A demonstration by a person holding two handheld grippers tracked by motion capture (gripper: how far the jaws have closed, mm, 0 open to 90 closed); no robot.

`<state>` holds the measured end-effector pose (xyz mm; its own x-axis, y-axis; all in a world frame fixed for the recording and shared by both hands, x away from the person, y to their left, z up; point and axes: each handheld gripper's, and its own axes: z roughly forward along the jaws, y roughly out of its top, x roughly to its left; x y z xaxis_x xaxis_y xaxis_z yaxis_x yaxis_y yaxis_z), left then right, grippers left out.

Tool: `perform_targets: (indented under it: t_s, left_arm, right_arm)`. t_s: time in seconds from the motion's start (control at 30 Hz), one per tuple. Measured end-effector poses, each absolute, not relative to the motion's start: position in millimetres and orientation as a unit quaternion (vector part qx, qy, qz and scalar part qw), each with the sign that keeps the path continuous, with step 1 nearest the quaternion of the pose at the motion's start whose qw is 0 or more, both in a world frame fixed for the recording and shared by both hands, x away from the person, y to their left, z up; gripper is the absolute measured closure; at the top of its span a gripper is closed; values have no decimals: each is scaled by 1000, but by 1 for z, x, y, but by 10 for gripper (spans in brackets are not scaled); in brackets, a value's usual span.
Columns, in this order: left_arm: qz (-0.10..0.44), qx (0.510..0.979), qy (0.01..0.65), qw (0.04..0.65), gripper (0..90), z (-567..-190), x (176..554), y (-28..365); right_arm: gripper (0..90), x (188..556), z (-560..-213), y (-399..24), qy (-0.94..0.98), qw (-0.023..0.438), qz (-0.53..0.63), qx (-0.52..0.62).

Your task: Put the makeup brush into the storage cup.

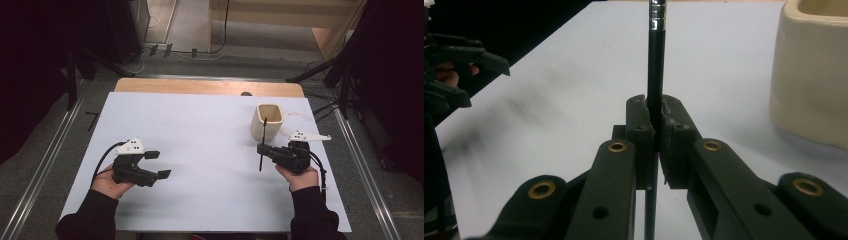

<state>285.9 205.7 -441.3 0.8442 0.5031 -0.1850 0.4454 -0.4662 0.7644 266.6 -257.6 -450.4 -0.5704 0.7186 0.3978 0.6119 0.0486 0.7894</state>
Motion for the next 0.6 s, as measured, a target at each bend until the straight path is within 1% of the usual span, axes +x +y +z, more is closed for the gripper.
perform_targets:
  t_s: [0.47, 0.6]
  left_arm:
    - [30, 855, 277, 437, 191, -441, 287, 207]
    - [30, 855, 279, 437, 192, -442, 287, 207]
  right_arm:
    - [859, 277, -453, -258, 724, 59, 510, 460]
    - [859, 284, -448, -258, 728, 66, 507, 457]
